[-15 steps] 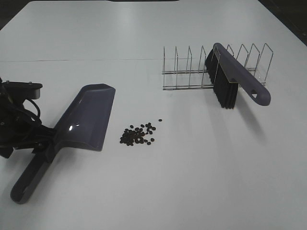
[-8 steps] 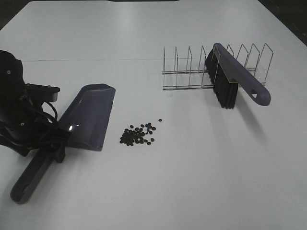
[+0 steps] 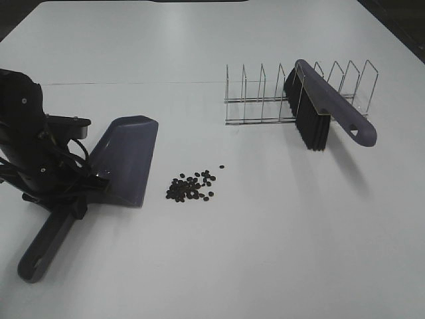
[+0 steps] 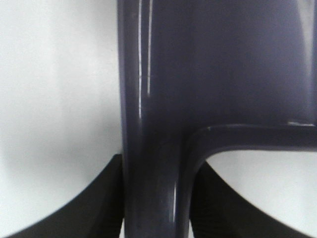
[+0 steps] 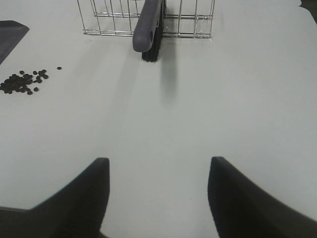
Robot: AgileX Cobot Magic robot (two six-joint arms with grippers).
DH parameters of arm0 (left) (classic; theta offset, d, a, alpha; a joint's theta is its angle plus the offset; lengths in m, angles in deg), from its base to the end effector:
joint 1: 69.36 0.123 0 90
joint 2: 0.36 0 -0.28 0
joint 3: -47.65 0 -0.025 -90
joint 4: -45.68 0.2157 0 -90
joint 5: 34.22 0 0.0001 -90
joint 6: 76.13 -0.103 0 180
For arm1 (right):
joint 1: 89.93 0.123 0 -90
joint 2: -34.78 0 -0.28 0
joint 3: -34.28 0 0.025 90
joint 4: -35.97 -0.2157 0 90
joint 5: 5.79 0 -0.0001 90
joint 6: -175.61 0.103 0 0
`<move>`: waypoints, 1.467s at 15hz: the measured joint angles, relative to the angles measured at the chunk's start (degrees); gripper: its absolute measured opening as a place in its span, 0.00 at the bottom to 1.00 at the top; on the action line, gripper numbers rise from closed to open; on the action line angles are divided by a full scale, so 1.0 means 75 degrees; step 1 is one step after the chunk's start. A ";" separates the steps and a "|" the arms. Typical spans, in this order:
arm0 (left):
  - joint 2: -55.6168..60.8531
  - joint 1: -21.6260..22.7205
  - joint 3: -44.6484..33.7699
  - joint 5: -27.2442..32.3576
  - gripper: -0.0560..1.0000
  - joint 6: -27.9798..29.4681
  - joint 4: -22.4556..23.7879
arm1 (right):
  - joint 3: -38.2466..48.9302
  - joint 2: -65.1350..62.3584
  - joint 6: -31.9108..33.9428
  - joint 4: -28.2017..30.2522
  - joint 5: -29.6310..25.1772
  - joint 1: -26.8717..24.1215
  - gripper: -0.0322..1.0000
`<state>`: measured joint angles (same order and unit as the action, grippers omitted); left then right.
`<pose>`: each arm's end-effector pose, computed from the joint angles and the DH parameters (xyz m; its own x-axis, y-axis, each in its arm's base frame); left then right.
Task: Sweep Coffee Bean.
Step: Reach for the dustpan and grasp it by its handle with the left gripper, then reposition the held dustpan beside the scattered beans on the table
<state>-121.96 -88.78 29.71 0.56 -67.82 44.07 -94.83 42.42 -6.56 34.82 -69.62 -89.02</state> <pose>0.2973 -0.1066 0.1111 -0.9811 0.1685 -0.0951 0.1722 0.9845 -0.0323 -0.0197 0.0015 0.2390 -0.5340 -0.0375 -0.8447 -0.0466 0.9988 -0.0149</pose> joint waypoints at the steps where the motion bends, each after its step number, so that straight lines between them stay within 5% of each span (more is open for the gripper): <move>1: 0.0000 0.0000 0.0000 -0.0008 0.36 0.0000 0.0000 | 0.0000 0.0000 0.0000 0.0000 0.0000 0.0000 0.56; 8: 0.0061 0.0000 -0.0008 -0.0382 0.36 0.0046 -0.0244 | 0.0000 0.0000 0.0000 0.0000 0.0000 0.0000 0.56; 15: 0.1826 0.0000 -0.0138 0.1367 0.36 0.0222 0.0008 | 0.0000 0.0000 0.0000 0.0000 0.0000 0.0000 0.56; 22: 0.2590 0.0000 -0.1520 0.0825 0.36 0.0290 0.0138 | 0.0000 0.0000 0.0000 0.0000 0.0000 0.0000 0.56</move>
<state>-102.54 -88.78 18.30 6.75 -65.65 45.10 -94.83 42.42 -6.56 34.82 -69.62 -89.02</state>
